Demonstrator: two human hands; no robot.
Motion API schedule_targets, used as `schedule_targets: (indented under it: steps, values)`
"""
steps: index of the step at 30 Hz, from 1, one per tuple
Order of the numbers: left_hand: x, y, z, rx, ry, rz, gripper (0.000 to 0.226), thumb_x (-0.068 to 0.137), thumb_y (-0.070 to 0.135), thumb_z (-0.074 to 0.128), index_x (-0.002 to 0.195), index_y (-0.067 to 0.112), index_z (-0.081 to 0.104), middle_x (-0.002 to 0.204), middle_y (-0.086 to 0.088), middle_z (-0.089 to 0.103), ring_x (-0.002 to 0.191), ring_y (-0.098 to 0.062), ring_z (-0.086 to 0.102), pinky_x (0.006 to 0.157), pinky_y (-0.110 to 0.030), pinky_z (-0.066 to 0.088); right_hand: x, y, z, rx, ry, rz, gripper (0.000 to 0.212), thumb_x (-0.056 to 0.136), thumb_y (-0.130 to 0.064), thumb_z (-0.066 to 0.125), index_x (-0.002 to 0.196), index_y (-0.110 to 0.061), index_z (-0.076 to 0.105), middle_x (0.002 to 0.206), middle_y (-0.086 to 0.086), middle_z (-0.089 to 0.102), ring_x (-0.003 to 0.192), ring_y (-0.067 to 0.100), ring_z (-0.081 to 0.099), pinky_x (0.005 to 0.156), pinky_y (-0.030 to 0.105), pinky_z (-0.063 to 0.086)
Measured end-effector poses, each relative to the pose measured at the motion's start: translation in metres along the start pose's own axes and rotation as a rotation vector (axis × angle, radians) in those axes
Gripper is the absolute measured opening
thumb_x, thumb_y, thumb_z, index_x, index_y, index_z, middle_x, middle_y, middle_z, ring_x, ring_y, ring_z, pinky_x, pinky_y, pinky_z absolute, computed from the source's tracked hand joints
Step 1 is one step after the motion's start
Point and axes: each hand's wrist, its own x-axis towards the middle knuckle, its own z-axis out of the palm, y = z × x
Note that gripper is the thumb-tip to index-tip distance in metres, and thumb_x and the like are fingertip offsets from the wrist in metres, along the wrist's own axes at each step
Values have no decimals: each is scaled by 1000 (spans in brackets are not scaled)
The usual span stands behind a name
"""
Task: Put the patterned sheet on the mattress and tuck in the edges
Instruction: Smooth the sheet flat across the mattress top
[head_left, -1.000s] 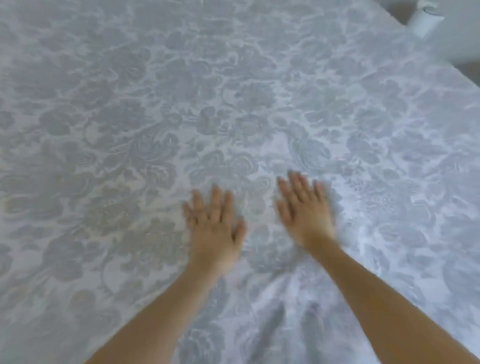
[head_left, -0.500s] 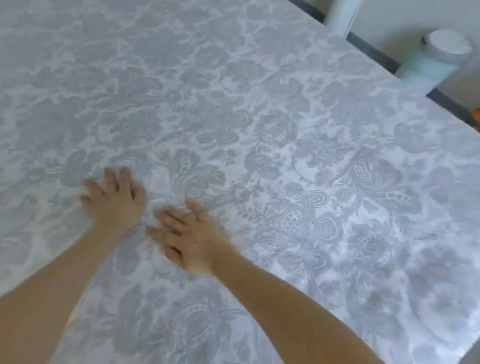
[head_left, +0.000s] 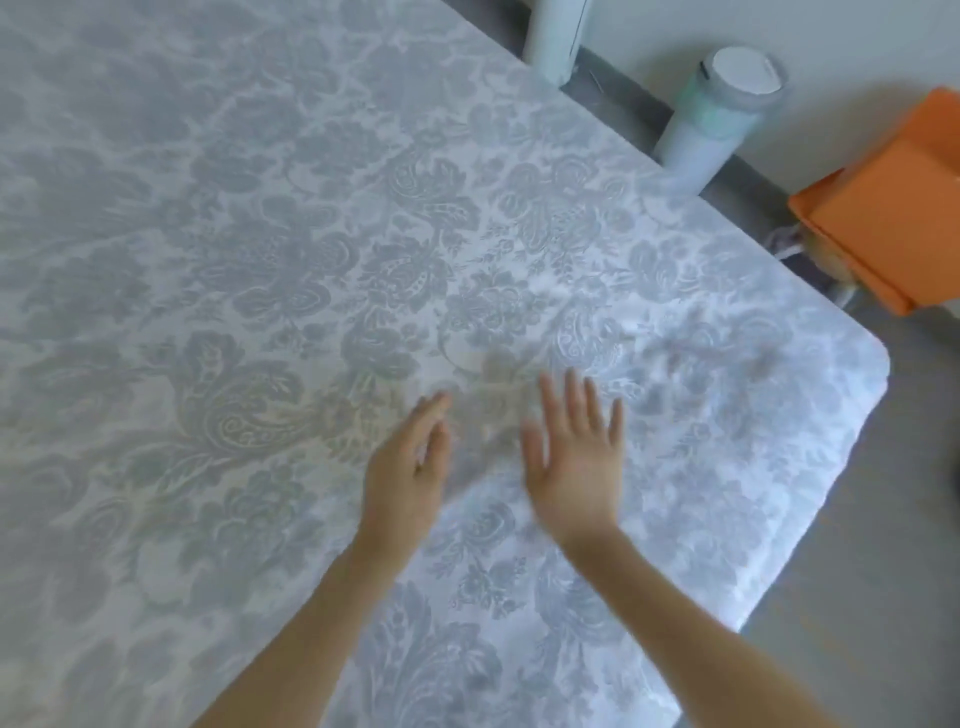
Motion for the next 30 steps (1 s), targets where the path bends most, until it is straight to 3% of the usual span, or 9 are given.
schedule_targets:
  steps: [3, 5, 10, 13, 19, 22, 24, 27, 30]
  values:
    - [-51, -30, -53, 462, 344, -77, 56, 90, 40, 29, 131, 10, 54, 136, -12, 54, 125, -36, 49, 101, -47, 38, -117, -67, 12, 128, -239, -680, 47, 95, -38, 38, 139, -25, 42, 145, 5, 45, 138, 28, 36, 112, 58, 17]
    - [-102, -57, -61, 765, 303, -198, 64, 89, 45, 24, 137, 8, 46, 141, -24, 45, 127, -47, 41, 99, -64, 30, -134, -38, 20, 105, -353, -820, 45, 98, -42, 35, 140, -29, 42, 149, 2, 39, 143, 22, 25, 113, 56, 18]
    - [-250, -79, 12, 1021, 53, -85, 63, 96, 46, 15, 144, 6, 27, 145, -32, 32, 134, -49, 29, 107, -65, 22, -113, 146, -17, -211, -323, 101, 58, 96, -54, 0, 150, -34, 0, 159, -5, -3, 146, 13, -8, 117, 51, -1]
    - [-284, -62, 38, 987, -42, -68, 61, 97, 39, 20, 141, 0, 37, 145, -32, 32, 135, -49, 28, 110, -62, 21, -107, 140, -50, -214, -388, 250, 54, 99, -44, 12, 151, -31, 5, 160, 5, 2, 147, 23, 0, 116, 55, 2]
    - [-254, -25, 9, 717, 253, -272, 43, 86, 27, 37, 92, 2, 72, 110, -21, 68, 92, -40, 66, 85, -51, 46, -171, -22, -35, -60, -363, -685, 51, 97, -37, 26, 147, -23, 31, 153, 11, 29, 142, 32, 24, 115, 53, 5]
    - [-231, -29, -14, 797, 396, -467, 41, 88, 27, 41, 112, 5, 66, 128, -26, 56, 112, -45, 55, 98, -58, 35, -195, -46, -12, -123, -496, -1082, 47, 97, -40, 31, 142, -28, 41, 151, 4, 35, 141, 27, 29, 114, 55, 4]
    - [-220, -42, -10, 827, 351, -599, 50, 91, 34, 37, 134, 10, 50, 144, -29, 36, 131, -48, 32, 106, -63, 20, -171, -18, -1, -219, -544, -1167, 49, 100, -44, 19, 148, -34, 21, 158, 0, 15, 147, 22, 8, 113, 53, -8]
    - [-212, -45, 34, 809, 207, -633, 79, 86, 52, 12, 149, 4, 19, 152, -34, 7, 139, -52, 4, 110, -64, 2, -97, 86, 1, -280, -396, -855, 54, 96, -51, 0, 148, -35, -7, 159, -2, -7, 146, 18, -11, 115, 49, -14]
    - [-205, -15, 101, 829, 2, -406, 81, 91, 57, 6, 147, -1, 21, 148, -39, 15, 136, -57, 13, 110, -65, 8, -23, 211, -19, -239, -340, -380, 61, 91, -54, -10, 148, -34, -7, 160, -3, -5, 144, 12, -14, 117, 40, -12]
